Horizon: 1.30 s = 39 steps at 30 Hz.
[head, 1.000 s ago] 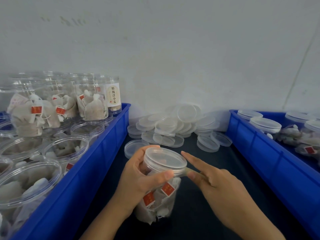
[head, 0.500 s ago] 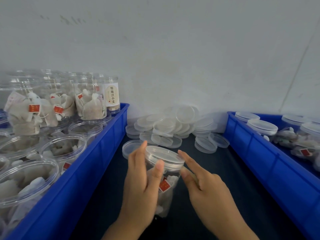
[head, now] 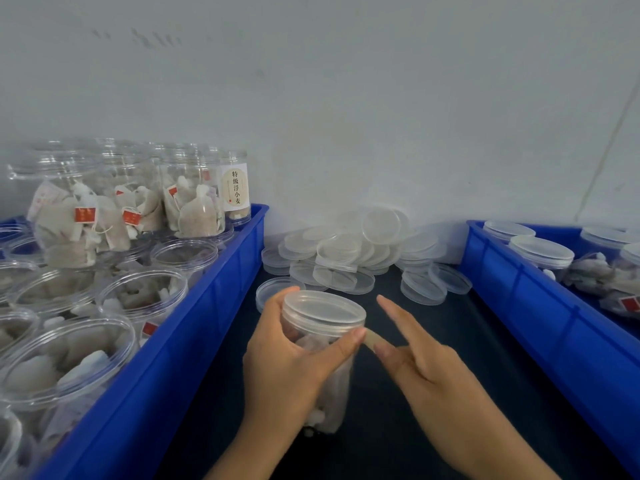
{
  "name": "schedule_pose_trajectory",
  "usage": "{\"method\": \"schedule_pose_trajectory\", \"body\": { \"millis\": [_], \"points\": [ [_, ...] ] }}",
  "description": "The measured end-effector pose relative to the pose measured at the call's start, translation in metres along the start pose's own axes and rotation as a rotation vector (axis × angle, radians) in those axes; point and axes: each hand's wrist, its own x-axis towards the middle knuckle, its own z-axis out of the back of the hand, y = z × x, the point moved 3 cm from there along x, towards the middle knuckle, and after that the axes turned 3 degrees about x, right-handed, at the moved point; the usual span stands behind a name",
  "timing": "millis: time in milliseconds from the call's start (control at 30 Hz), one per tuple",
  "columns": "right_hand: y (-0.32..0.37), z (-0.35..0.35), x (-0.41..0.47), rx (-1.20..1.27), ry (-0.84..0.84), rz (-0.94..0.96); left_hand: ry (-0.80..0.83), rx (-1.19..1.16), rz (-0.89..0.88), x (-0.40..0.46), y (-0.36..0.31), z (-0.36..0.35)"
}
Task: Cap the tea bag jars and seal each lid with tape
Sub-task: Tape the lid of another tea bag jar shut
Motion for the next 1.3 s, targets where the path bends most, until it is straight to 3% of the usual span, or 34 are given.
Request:
{"method": "schedule_pose_trajectory", "body": {
  "millis": [200, 333, 533, 833, 1067, 1300],
  "points": [
    [-0.006, 0.01, 0.0, -0.161, 0.029, -0.009, 0.064, -0.077, 0.006, 0.001, -0.004, 0.006],
    [-0.006, 0.017, 0.001, -0.16, 0.017, 0.024, 0.2, -0.225, 0.073, 0.001, -0.004, -0.002],
    [-0.004, 0.019, 0.001, -0.175, 0.011, 0.05, 0.37, -0.253, 0.1, 0.006, -0.002, 0.0],
    [0.005, 0.024, -0.001, -0.31, -0.079, 0.132, 0.333, -0.206, 0.113, 0.012, 0.003, 0.0],
    [0.003, 0.017, 0.002, -0.244, -0.048, 0.104, 0.468, -0.335, 0.136, 0.008, 0.005, -0.002],
    [-0.001, 0.011, 0.003, -0.21, 0.023, 0.062, 0.48, -0.404, 0.151, 0.008, 0.005, -0.003]
  ]
}}
